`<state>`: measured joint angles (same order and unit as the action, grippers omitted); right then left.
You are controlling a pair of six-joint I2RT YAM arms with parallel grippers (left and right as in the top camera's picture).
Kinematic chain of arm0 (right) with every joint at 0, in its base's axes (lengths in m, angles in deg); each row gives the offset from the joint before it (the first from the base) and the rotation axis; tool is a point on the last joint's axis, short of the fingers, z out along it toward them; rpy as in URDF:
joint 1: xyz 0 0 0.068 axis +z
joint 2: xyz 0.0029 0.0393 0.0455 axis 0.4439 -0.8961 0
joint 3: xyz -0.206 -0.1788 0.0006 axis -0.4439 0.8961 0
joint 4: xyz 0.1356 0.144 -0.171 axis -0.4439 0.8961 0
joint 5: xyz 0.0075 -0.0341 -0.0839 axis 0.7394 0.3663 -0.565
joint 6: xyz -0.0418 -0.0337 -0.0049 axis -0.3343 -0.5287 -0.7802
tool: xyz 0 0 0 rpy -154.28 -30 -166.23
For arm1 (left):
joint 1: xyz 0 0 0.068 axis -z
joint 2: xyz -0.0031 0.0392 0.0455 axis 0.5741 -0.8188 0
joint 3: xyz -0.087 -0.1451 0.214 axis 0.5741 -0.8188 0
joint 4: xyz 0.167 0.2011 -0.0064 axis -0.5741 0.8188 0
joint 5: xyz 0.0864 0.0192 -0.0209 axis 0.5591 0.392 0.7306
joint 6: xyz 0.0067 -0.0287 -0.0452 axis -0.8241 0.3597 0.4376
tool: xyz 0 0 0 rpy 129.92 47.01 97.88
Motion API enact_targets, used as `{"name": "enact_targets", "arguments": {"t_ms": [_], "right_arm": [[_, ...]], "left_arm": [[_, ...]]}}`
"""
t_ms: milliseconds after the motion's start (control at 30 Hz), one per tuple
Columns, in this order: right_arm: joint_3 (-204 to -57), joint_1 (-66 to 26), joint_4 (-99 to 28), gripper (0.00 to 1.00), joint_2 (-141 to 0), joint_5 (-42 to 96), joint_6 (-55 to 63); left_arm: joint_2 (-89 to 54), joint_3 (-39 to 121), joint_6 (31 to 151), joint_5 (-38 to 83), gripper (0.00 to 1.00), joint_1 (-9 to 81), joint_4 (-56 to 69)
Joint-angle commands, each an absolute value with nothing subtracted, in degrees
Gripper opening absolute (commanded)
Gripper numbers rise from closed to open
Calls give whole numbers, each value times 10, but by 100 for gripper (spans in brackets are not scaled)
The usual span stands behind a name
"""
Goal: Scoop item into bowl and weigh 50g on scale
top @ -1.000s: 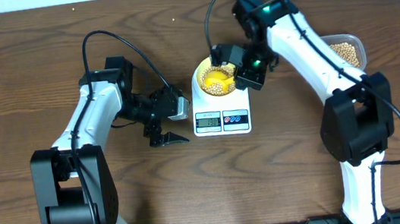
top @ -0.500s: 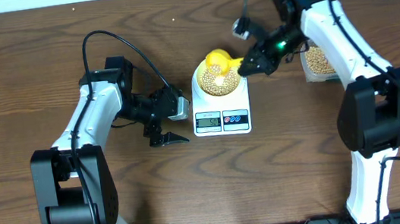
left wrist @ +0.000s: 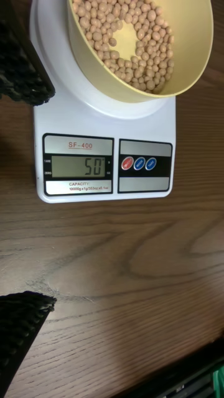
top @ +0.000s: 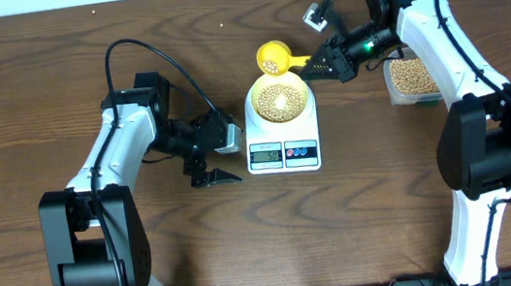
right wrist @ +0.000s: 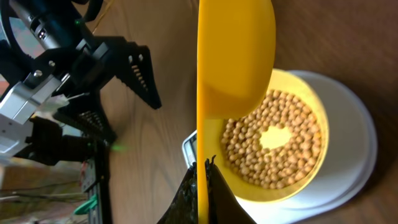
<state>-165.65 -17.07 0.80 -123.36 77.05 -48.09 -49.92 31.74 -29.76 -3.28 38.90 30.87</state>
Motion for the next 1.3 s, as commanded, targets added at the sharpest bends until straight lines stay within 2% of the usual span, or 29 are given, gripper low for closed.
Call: {"name": "enact_targets", "arguments": {"t_ms": [0,533,967,1267], "right_arm": [[-1654,-173,-10,1,-1229,793,-478],[-1654,-181,-48,1,-1229,794,-477],[-1654,-181,-56,1,-1229,794,-478],[-1654,-181,-56,1,-1229,793,-478]], "left_arm": [[-495,314,-308,-31,98,387,312],[-495,314,-308,-29,98,387,312],[-495,314,-308,183,98,387,312],[-495,314,-308,202,98,387,312]]}}
